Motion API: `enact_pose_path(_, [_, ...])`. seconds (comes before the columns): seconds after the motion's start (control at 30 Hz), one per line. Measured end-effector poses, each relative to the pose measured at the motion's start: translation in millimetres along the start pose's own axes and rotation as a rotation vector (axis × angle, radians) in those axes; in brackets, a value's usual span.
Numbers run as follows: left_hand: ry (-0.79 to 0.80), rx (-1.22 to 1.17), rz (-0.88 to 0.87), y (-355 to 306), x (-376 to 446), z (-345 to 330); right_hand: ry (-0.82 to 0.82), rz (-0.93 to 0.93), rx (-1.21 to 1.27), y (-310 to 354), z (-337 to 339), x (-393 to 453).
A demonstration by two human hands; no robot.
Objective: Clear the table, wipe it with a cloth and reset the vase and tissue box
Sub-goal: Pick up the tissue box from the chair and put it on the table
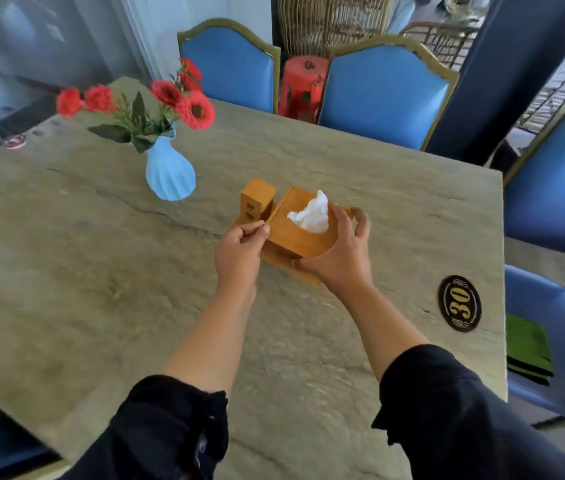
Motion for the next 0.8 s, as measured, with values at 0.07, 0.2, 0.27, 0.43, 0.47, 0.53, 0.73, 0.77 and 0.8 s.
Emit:
enact_pose_path(0.07, [-0.023, -0.001, 0.004, 2, 17, 3, 0.009, 0.005, 0.001, 1, -13, 14])
enact_pose_path(0.2, [-0.093, -0.041, 0.043, 9, 46, 6, 0.058, 0.002, -0.021, -1, -39, 41])
enact_pose_path(0.27, [-0.119, -0.050, 0.062, 10, 53, 7, 0.078, 0.000, -0.026, -2, -46, 49])
enact_pose_path(0.43, [-0.129, -0.039, 0.093, 14, 59, 6, 0.100, -0.017, -0.031, -5, -55, 55])
enact_pose_path(0.47, [-0.131, -0.039, 0.088, 15, 59, 5, 0.109, -0.010, -0.027, -6, -55, 54])
enact_pose_path(0.53, [-0.155, 0.059, 0.044, 18, 57, 6, 0.116, -0.003, -0.018, -12, -55, 45])
enact_pose_path(0.73, [-0.172, 1.050, -0.092, 68, 43, 16, 0.036, 0.054, 0.042, -30, -54, 11])
enact_pose_path(0.77, [-0.131, 1.150, -0.112, 78, 41, 14, 0.026, 0.054, 0.053, -30, -55, 10])
enact_pose_path(0.8, [-0.115, 1.212, -0.136, 84, 38, 13, 0.018, 0.049, 0.065, -29, -57, 11])
Point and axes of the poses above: each hand's wrist, its own x-axis towards the middle knuckle, its own z-axis out of the back of the hand, y = z × x, the point moved 4 cm from there along x, towards the middle knuckle, and after that the axes turned 15 degrees about x, right-handed, at the moved point
